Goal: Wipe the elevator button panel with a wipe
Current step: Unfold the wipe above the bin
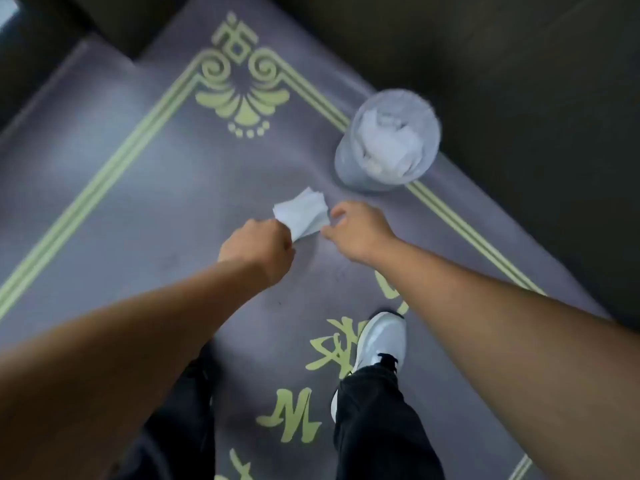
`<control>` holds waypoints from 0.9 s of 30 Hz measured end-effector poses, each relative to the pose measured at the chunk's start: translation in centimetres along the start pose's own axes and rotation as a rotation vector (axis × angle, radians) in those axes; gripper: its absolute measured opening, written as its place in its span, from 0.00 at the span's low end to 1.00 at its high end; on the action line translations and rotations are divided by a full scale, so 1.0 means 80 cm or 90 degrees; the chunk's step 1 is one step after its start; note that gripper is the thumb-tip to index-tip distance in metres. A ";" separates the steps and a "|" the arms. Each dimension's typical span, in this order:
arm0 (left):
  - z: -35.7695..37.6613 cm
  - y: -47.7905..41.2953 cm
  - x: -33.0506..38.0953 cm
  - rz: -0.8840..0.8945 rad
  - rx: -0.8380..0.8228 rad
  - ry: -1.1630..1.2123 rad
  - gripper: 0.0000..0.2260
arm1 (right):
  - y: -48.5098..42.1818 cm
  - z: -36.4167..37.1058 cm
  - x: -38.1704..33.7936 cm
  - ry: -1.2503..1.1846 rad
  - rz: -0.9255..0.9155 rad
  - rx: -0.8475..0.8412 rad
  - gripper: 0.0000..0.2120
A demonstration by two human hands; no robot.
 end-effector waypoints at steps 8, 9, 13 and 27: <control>0.094 -0.148 -0.011 0.027 0.127 0.116 0.17 | -0.122 0.121 0.109 -0.262 0.143 0.231 0.09; 0.097 -0.156 -0.012 0.034 0.137 0.113 0.16 | -0.131 0.126 0.113 -0.257 0.152 0.248 0.09; 0.095 -0.179 -0.024 -0.001 0.160 0.137 0.11 | -0.145 0.129 0.116 -0.255 0.161 0.283 0.06; -0.004 -0.010 -0.033 -0.098 -0.179 0.559 0.36 | 0.023 0.031 -0.015 -0.714 0.036 -0.010 0.06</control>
Point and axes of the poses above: each hand's wrist, its own y-axis away from the middle knuckle, its own z-axis out of the palm, x = y × z, the point moved 10 cm from there along -y, towards the middle knuckle, and after that the axes turned 6 degrees about -z, right-handed, at the moved point
